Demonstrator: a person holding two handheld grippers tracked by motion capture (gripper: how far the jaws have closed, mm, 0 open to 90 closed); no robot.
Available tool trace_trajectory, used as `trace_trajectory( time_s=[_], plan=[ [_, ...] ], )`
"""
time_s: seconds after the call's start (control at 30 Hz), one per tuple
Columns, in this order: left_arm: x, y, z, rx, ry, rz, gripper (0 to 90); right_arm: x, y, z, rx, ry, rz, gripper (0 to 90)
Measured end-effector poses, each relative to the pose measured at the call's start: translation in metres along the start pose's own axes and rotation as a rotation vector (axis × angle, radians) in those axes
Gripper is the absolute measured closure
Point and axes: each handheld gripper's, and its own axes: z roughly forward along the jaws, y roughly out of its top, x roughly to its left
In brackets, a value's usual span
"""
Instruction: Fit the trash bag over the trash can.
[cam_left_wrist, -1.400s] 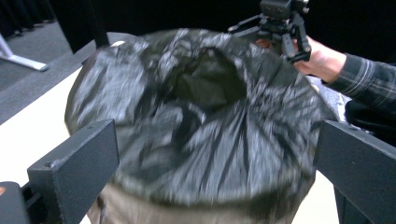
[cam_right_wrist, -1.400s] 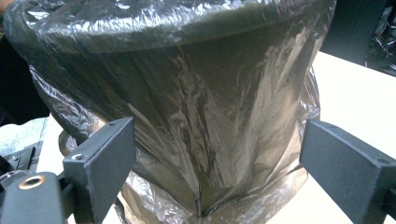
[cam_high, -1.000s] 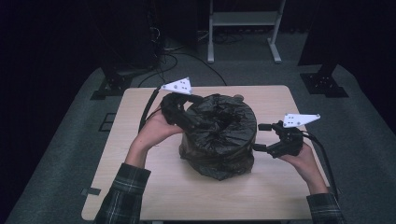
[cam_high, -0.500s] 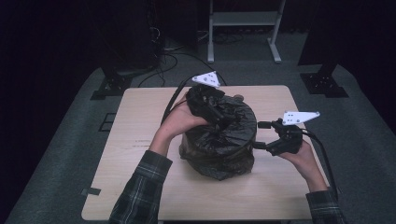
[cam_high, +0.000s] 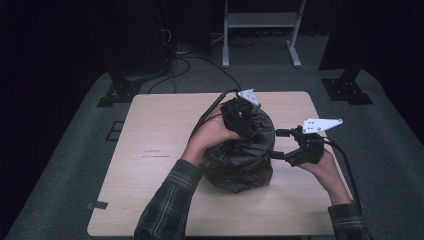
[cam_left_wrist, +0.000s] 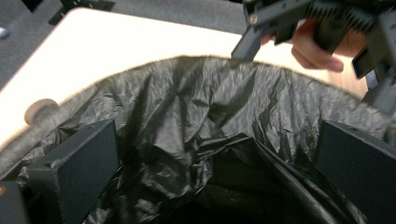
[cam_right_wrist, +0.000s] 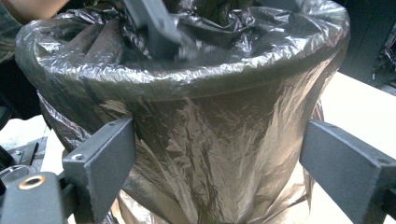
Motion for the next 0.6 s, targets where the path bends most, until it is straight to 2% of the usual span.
trace_trajectory(
  time_s=[0.17,0.27,0.3,0.33,0.4,0.5,0.6],
  plan=[
    [0.002,-0.007,0.015,0.063,-0.002,-0.009,0.0,0.0,0.001,0.001,-0.001,-0.001,-0.003,9.7],
    [0.001,-0.006,0.022,0.103,-0.01,-0.012,0.0,0.0,0.0,0.002,0.0,0.001,-0.005,9.7],
    [0.001,-0.006,0.022,0.103,-0.01,-0.012,0.0,0.0,0.0,0.002,0.002,0.002,-0.004,9.7],
    [0.001,-0.006,0.027,0.137,-0.01,-0.003,0.0,0.0,0.0,0.003,0.001,0.002,-0.006,9.7],
    [0.001,-0.005,0.031,0.157,-0.011,0.004,0.0,0.0,0.0,0.004,0.0,0.004,-0.006,9.7],
    [0.002,-0.006,0.036,0.185,-0.014,-0.009,0.0,0.0,0.0,0.004,0.002,0.005,-0.006,9.7],
    [0.001,-0.007,0.043,0.229,-0.011,-0.004,0.0,0.0,-0.001,0.005,0.009,0.005,-0.006,9.7]
  ],
)
